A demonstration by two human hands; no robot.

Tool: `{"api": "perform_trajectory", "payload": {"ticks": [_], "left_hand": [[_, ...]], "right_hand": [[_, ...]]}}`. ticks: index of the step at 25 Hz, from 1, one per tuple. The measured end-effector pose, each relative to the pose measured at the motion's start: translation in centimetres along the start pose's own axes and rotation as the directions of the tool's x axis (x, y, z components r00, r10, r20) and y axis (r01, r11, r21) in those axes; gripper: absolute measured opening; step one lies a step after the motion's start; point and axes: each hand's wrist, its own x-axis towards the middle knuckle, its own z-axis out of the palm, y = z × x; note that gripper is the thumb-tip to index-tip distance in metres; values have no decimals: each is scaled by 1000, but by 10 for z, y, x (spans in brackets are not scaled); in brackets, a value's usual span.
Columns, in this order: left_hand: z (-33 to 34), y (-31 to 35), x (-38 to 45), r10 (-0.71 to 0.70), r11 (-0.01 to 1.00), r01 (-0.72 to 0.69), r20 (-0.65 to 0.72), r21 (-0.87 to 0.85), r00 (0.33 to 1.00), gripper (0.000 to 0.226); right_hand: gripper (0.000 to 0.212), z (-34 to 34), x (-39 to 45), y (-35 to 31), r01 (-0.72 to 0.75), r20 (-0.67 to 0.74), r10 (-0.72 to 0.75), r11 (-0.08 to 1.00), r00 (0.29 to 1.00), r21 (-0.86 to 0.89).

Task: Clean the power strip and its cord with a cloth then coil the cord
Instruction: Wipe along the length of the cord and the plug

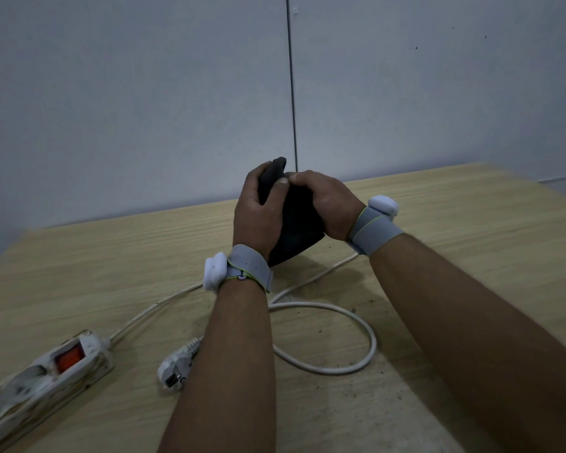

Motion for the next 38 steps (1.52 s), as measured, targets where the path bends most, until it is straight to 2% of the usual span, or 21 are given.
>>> {"api": "perform_trajectory", "payload": {"ticks": [2,4,6,7,8,9,10,11,12,15,19,22,30,31,33,36,38], "left_hand": [[-3,1,1,-32,998,32,-1,47,999,33],[-6,2,2,-53,989,50,13,141,999,27],[-10,3,2,-79,966,69,31,249,996,22],[-11,3,3,-91,951,75,40,301,995,22],[-12,4,3,-101,938,79,50,336,994,23],[-14,5,3,-106,931,76,62,358,992,26],[-14,5,3,-105,921,68,77,383,992,31],[-15,5,3,-99,908,53,92,415,991,37],[-14,4,4,-93,892,35,109,451,990,41],[-12,-1,3,-113,865,23,149,501,982,35],[-5,-9,-1,-150,850,43,164,526,975,30],[1,-12,-3,-145,842,40,155,537,977,30],[7,-7,-3,-67,839,-20,139,544,988,28],[8,-6,-5,-75,835,-20,150,549,986,29],[12,-5,-7,-95,826,-27,187,562,978,30],[22,-3,-11,-89,823,-59,230,565,969,28],[29,-1,-13,-59,816,-91,238,571,969,28]], "right_hand": [[28,-3,2,1,-25,32,24,999,999,46],[25,-14,4,-2,58,103,-50,995,993,-80],[26,-30,4,-5,102,86,-79,946,993,-308],[24,-42,6,-1,109,32,-108,863,994,-493],[21,-54,6,6,84,-18,-135,710,991,-699],[21,-65,5,16,29,-44,-132,508,990,-861],[26,-74,2,27,-22,-55,-88,340,995,-940],[31,-81,-1,38,-54,-63,-26,248,998,-967],[36,-85,-3,48,-79,-75,26,214,997,-974],[38,-89,-1,65,-112,-117,-12,203,993,-973],[25,-88,2,67,-122,-132,-53,158,990,-980],[21,-86,-1,64,-113,-120,-79,80,990,-990],[29,-84,-3,46,-127,-131,59,-69,990,-990],[32,-82,-4,47,-124,-127,82,-47,988,-991],[33,-85,-6,44,-116,-106,90,115,990,-987],[19,-93,-9,33,-122,-124,30,509,992,-852],[11,-91,-12,30,-113,-161,13,767,987,-632]]}}
